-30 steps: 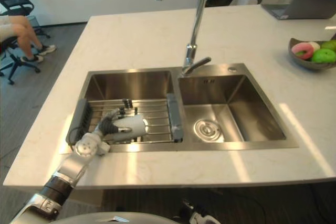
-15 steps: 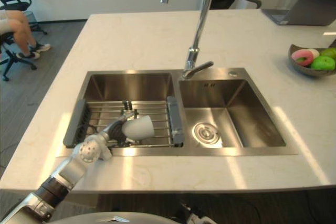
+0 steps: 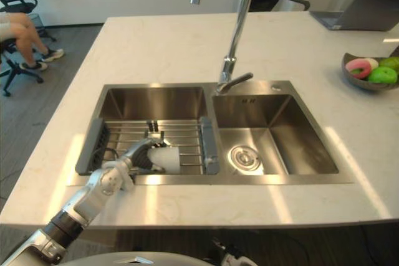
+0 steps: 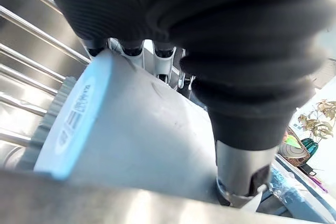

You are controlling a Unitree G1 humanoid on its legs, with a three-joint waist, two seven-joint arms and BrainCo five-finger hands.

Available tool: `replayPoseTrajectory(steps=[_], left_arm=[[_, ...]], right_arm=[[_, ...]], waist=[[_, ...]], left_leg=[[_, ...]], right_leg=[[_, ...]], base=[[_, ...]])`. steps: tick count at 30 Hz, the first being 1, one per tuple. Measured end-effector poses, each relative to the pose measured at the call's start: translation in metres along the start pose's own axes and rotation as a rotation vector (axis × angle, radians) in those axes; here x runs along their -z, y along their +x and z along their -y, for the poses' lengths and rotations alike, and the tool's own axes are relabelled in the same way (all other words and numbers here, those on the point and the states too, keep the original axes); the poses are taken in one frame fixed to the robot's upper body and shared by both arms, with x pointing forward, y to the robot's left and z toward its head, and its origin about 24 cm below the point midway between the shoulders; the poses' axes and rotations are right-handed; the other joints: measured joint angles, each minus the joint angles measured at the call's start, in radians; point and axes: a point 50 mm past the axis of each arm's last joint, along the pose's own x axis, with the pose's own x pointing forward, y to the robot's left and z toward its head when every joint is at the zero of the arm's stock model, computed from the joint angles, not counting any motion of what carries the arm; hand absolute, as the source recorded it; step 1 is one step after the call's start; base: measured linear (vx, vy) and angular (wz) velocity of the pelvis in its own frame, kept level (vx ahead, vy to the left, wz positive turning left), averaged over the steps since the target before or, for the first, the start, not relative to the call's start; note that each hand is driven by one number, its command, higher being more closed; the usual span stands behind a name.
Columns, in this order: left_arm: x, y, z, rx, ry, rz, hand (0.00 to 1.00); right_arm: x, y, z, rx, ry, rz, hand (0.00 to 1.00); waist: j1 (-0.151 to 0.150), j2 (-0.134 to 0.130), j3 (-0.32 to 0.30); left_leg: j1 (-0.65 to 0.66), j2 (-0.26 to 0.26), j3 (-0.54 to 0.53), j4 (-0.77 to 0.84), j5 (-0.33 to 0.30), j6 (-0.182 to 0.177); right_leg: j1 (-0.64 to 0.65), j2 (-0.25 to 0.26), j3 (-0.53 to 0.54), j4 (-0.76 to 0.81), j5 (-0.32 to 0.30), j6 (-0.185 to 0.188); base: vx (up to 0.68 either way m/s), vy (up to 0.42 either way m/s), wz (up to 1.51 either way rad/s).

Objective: Walk over to the sink, pick up the cup, carry it to the dishwasher, place the cup inside the dishwasher, then close the dishwasher door

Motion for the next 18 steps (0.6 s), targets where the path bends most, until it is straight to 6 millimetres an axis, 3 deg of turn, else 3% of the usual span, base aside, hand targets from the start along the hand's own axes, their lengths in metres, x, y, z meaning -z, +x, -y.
replayPoseTrajectory(steps=[2,3,14,15,18], left_arm=[[-0.0003,0.0004,0.0002,-0.002,0.013,-0.005,1.0],[-0.0001,0.0005,0.0,-0.003,0.015,-0.009,0.0],[-0.0015,0.0061,0.003,0.089,0.219,-0.133,0.0],[-0.0017,0.0065,0.0028,0.084,0.232,-0.144,1.0],[-0.003,0.0079,0.0031,0.074,0.305,-0.175,1.0]], right_arm=[[0.0,0.0,0.0,0.0,0.0,0.0,0.0],[-0.0002,0.0001,-0.0003,0.0,0.0,0.0,0.0],[-0.0016,0.0005,-0.0016,-0.003,-0.003,0.008,0.0],[-0.0017,0.0006,-0.0016,-0.003,-0.003,0.008,0.0],[-0.0025,0.0007,-0.0021,-0.003,0.0,0.011,0.0]], waist=[[0.0,0.0,0.0],[-0.001,0.0,0.0],[-0.015,0.004,-0.002],[-0.015,0.004,-0.002],[-0.018,0.004,-0.002]], left_leg=[[0.0,0.0,0.0,0.0,0.0,0.0],[0.0,0.0,0.0,0.0,0.001,0.0],[-0.003,0.0,0.006,0.001,0.002,0.003],[-0.004,0.0,0.006,0.003,0.003,0.004],[-0.009,0.0,0.005,0.006,0.006,0.004]], right_leg=[[0.0,0.0,0.0,0.0,0.001,0.0],[-0.001,0.0,0.001,0.0,0.002,0.0],[-0.011,0.0,0.009,0.0,0.008,0.0],[-0.012,0.0,0.01,0.0,0.009,0.0],[-0.018,0.0,0.013,0.0,0.014,0.0]], base=[[0.0,0.0,0.0],[0.0,0.0,0.0],[0.0,-0.001,-0.01],[-0.03,-0.008,-0.01],[-0.04,-0.008,-0.01]])
